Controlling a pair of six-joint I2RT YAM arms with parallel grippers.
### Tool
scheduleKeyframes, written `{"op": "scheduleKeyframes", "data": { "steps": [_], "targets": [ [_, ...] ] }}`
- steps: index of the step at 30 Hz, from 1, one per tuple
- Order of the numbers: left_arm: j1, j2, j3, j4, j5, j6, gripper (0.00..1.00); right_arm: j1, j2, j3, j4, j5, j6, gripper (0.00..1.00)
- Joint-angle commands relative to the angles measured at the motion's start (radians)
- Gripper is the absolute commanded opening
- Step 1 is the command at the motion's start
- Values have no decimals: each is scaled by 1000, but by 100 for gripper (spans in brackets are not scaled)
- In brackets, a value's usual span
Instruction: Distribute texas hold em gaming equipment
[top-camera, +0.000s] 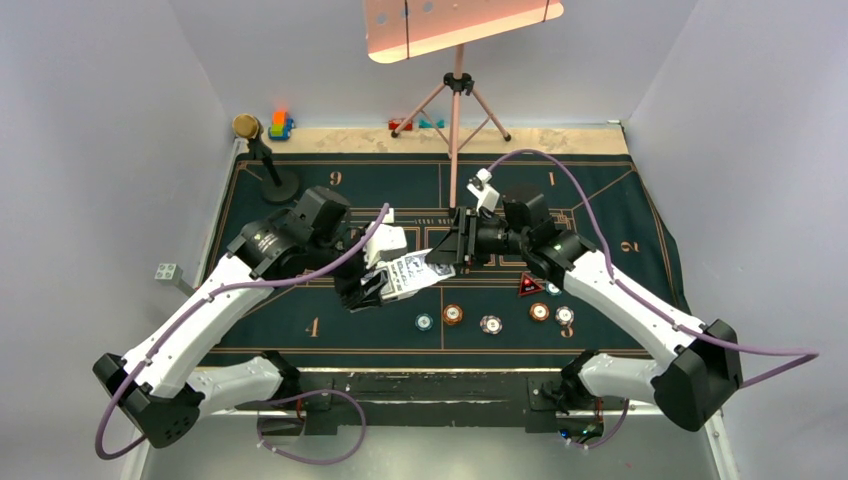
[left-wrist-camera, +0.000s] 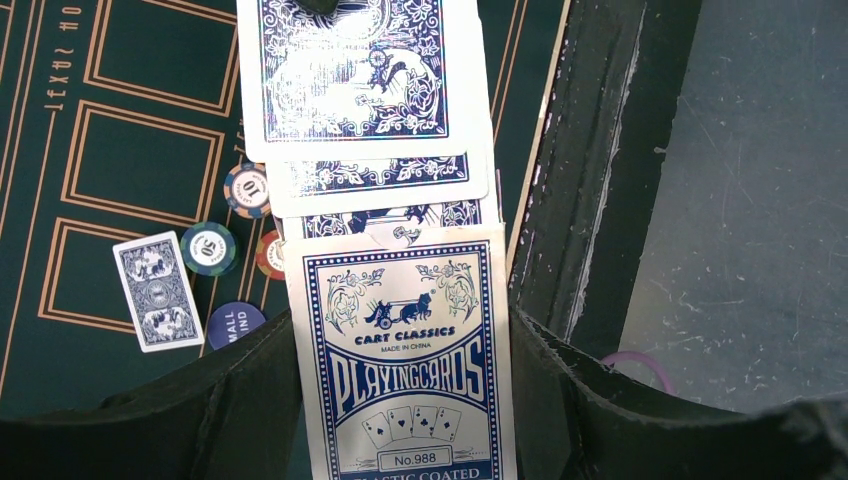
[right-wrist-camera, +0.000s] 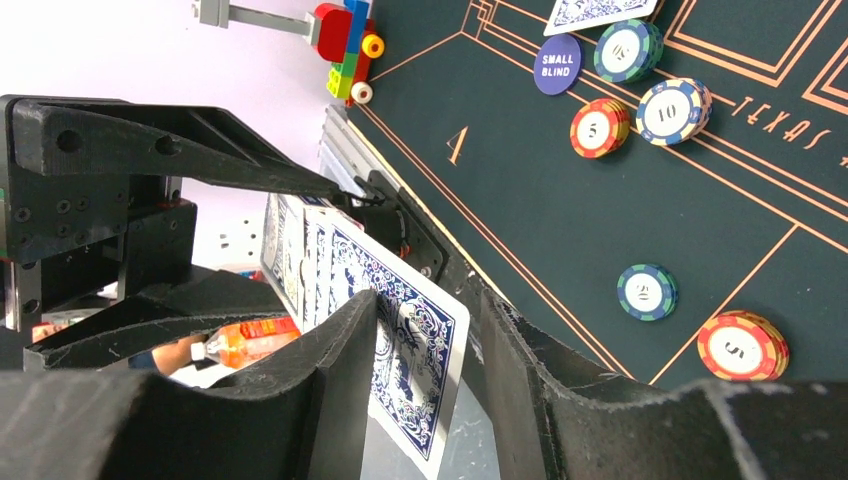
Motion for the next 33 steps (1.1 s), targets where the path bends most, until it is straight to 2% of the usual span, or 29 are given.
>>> {"op": "scheduleKeyframes", "data": {
  "steps": [1,23,33],
  "targets": [
    [10,-30,-3,69,45,-35,0,-6,-39,50,-23,35,-29,44],
    [41,-32,-29,104,74,-75,0,-8,-70,157,-214,189,-161,41],
    [46,-29,-27,105,77,-79,0,-8,-88,145,-231,198,-171,24]
  ]
}}
